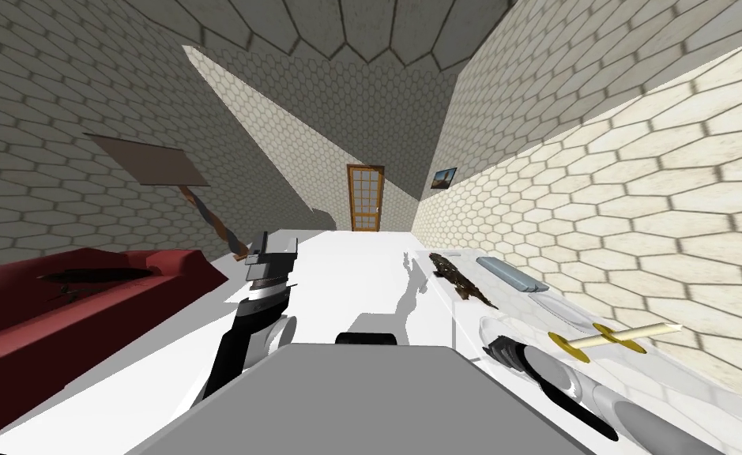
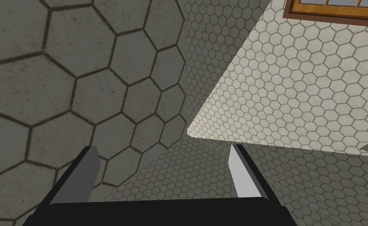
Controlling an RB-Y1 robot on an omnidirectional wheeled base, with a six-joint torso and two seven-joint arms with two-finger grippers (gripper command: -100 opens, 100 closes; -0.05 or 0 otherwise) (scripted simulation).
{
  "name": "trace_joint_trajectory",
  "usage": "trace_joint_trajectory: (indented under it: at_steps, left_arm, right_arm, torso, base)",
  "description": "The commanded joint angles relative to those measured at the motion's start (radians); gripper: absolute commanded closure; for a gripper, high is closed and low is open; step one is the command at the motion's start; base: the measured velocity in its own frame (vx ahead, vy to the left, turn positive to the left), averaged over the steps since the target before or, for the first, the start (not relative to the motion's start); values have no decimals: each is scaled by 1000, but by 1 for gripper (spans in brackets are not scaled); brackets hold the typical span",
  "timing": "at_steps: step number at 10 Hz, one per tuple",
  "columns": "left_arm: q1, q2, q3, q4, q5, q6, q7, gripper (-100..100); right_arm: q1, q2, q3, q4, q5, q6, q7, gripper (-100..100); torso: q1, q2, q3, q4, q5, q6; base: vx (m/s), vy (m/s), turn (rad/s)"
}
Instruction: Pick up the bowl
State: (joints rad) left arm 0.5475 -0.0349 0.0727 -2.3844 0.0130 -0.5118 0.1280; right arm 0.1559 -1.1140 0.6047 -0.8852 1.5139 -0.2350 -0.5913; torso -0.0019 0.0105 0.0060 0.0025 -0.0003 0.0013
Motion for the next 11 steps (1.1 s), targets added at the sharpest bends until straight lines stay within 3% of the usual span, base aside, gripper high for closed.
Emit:
trace_joint_trajectory:
  at_steps: [1,2,3,6,7,8,11]
  left_arm:
    - [0,0,0,0,0,0,0,0]
    - [0,0,0,0,0,0,0,0]
    - [0,0,0,0,0,0,0,0]
    - [0,0,0,0,0,0,0,0]
    - [0,0,0,0,0,0,0,0]
    - [0,0,0,0,0,0,0,0]
    - [0,0,0,0,0,0,0,0]
  right_arm:
    - [-15,16,-15,26,28,-17,-20,-100]
    - [-42,36,-23,60,71,-38,-56,-100]
    - [-42,36,-23,60,71,-38,-56,-100]
    - [-97,77,-41,128,156,-79,-129,-100]
    - [-84,68,-37,113,135,-67,-106,-100]
    - [-87,70,-38,115,138,-70,-112,100]
    - [-86,70,-38,116,137,-70,-112,100]
  torso:
    - [0,0,0,0,0,0]
    - [0,-2,-1,0,0,1]
    - [2,-2,-1,0,0,0]
    - [1,-3,-2,-1,0,1]
    - [1,-3,-2,-1,0,0]
    - [1,-5,-3,-1,0,1]
    - [1,-9,-5,-2,0,0]
  base:
    - [-94,-20,68]
    - [-93,7,92]
    - [-74,-2,63]
    - [-80,-9,101]
    - [-41,-3,39]
    - [-6,-1,-8]
    - [0,0,0]
